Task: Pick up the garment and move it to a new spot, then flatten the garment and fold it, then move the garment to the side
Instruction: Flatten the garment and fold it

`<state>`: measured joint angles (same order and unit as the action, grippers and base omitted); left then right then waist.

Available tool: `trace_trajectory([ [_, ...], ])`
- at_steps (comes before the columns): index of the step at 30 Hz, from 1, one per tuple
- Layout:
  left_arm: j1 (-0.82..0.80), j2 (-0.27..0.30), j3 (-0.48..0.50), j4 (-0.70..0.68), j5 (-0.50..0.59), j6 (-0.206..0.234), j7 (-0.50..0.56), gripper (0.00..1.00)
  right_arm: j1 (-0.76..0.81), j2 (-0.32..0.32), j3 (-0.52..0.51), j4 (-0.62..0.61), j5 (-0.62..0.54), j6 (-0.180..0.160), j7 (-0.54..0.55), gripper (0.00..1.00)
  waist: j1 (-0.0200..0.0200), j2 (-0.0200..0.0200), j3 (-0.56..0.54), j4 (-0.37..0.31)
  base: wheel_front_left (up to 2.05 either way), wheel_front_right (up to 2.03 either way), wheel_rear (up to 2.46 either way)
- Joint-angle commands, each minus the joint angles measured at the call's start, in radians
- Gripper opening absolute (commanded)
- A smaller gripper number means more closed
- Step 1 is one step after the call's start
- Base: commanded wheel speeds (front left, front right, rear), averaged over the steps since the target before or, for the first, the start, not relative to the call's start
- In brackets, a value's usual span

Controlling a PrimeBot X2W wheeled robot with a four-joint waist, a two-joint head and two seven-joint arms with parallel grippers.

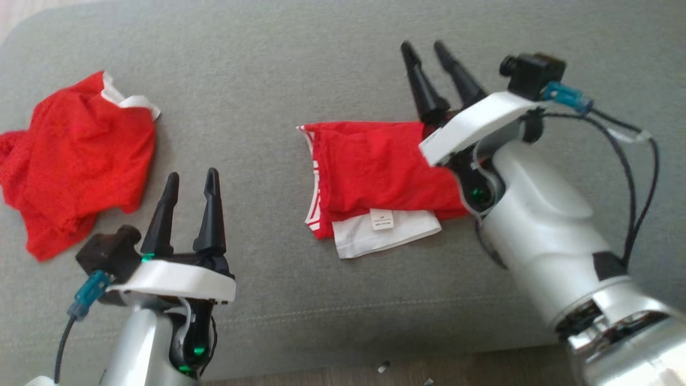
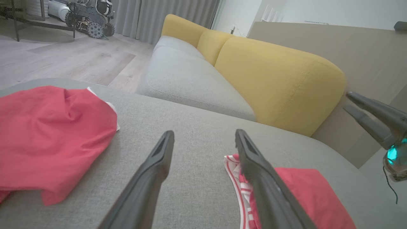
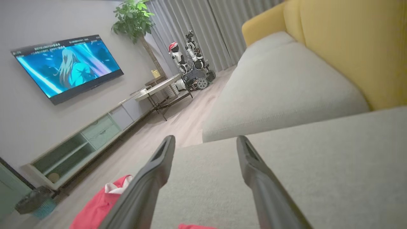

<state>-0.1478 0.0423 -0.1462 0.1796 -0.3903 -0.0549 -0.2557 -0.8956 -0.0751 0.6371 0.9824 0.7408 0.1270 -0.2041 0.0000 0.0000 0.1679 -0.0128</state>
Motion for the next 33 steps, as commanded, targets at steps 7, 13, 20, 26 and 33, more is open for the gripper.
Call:
trace_trajectory([
  [7,-0.026,0.008,0.037,-0.057,-0.011,0.010,-0.006,1.00,-0.005,-0.069,-0.080,-0.039,-0.249,0.004,-0.052,1.00,0.0000,0.0000,-0.012,-0.022,0.00,0.00,0.00],
  [13,-0.035,0.008,0.029,-0.071,0.036,0.023,-0.006,1.00,0.138,-0.141,-0.267,-0.210,-0.451,0.004,-0.057,1.00,0.0000,0.0000,-0.026,-0.017,0.00,0.00,0.00],
  [20,-0.014,0.008,0.032,-0.091,0.099,0.042,-0.006,1.00,0.392,-0.094,-0.480,-0.484,-0.677,0.004,-0.057,1.00,0.0000,0.0000,-0.036,-0.025,0.00,0.00,0.00],
  [26,0.014,0.008,0.047,-0.116,0.150,0.043,-0.006,1.00,0.532,-0.032,-0.558,-0.620,-0.784,0.004,-0.057,1.00,0.0000,0.0000,-0.034,-0.029,0.00,0.00,0.00],
  [33,0.031,0.008,0.052,-0.127,0.160,0.046,-0.006,1.00,0.585,0.002,-0.587,-0.669,-0.823,0.004,-0.058,1.00,0.0000,0.0000,-0.033,-0.028,0.00,0.00,0.00],
])
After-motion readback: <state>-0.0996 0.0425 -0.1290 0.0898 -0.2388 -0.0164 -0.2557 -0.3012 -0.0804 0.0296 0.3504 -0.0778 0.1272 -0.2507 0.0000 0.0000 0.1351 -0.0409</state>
